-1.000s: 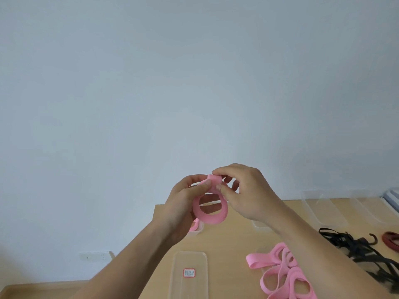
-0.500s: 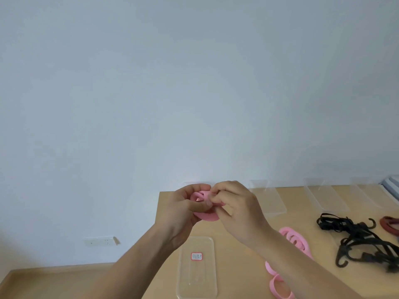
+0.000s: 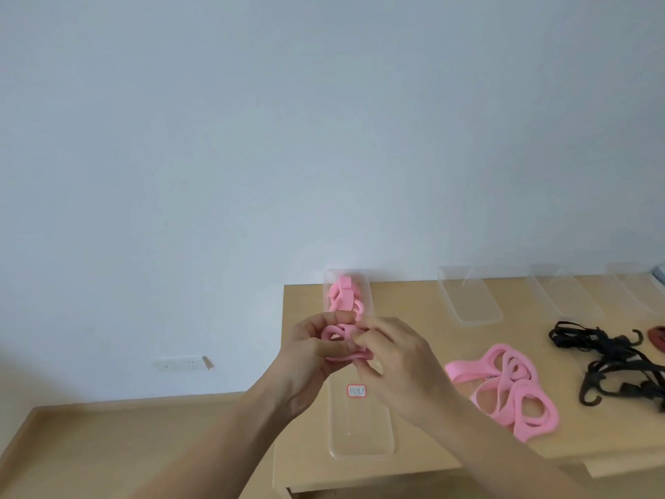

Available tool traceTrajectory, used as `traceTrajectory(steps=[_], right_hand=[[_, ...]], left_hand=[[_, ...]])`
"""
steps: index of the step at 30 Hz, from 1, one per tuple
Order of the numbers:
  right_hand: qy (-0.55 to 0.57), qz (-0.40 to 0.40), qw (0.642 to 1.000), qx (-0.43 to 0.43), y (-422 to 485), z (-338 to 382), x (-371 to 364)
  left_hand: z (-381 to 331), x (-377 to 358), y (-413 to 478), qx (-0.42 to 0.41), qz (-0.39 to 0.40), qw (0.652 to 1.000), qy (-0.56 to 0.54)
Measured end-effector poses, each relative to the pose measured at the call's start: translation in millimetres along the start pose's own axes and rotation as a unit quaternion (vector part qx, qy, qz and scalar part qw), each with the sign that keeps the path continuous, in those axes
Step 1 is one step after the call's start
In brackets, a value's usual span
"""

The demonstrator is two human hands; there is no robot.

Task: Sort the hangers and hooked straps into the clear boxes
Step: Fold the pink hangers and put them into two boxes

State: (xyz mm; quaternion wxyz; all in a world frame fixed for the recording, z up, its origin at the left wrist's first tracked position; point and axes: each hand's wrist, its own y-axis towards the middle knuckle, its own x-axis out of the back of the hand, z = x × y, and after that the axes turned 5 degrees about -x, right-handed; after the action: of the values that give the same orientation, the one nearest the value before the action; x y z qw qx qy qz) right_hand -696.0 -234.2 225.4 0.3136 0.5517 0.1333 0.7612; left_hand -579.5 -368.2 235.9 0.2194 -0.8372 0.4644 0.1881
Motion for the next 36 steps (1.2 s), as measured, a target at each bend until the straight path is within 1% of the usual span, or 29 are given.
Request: traceTrajectory(steps=[5,7,9,10,13,16,18,19,22,26,29,31,33,35,36], right_hand=[[0.008,0.028,0.999,-0.023,1,-15,-20],[0.012,0.036,0.999,-0.039,7,-29,-27],[0.002,0.043,0.997,-0.061,17,-47,-36],[-0.001,0.054,0.996,-0.077,23,-56,-42],[0.000,0.107,0.988,-0.115,45,-82,-59],[0.015,0.187,0.972,-0.143,67,-103,-80],[0.019,0.260,0.952,-0.162,78,-114,-94],[0.036,0.291,0.941,-0.170,82,-118,-99],[0.073,0.336,0.922,-0.181,88,-128,-106],[0.104,0.363,0.904,-0.199,89,-136,-106],[0.101,0.373,0.902,-0.190,90,-138,-109],[0.118,0.382,0.897,-0.190,92,-141,-111],[0.100,0.393,0.895,-0.187,93,-142,-114],[0.075,0.372,0.904,-0.197,89,-142,-118],[0.083,0.361,0.905,-0.208,87,-140,-118]], left_hand=[[17,19,14,0.046,-0.024,0.999,0.018],[18,26,26,0.044,-0.054,0.993,0.101],[20,33,39,0.042,-0.099,0.966,0.233],[21,37,46,0.042,-0.125,0.950,0.282],[30,47,69,0.039,-0.179,0.907,0.379],[41,56,95,0.036,-0.182,0.858,0.479],[48,60,111,0.045,-0.165,0.822,0.543],[52,61,117,0.052,-0.157,0.812,0.559],[62,60,128,0.060,-0.153,0.806,0.569],[66,61,133,0.061,-0.183,0.810,0.554],[66,61,133,0.060,-0.186,0.814,0.547],[66,60,133,0.060,-0.190,0.815,0.544],[67,60,132,0.060,-0.193,0.815,0.542],[67,59,132,0.059,-0.197,0.817,0.538],[67,59,131,0.058,-0.198,0.817,0.538]])
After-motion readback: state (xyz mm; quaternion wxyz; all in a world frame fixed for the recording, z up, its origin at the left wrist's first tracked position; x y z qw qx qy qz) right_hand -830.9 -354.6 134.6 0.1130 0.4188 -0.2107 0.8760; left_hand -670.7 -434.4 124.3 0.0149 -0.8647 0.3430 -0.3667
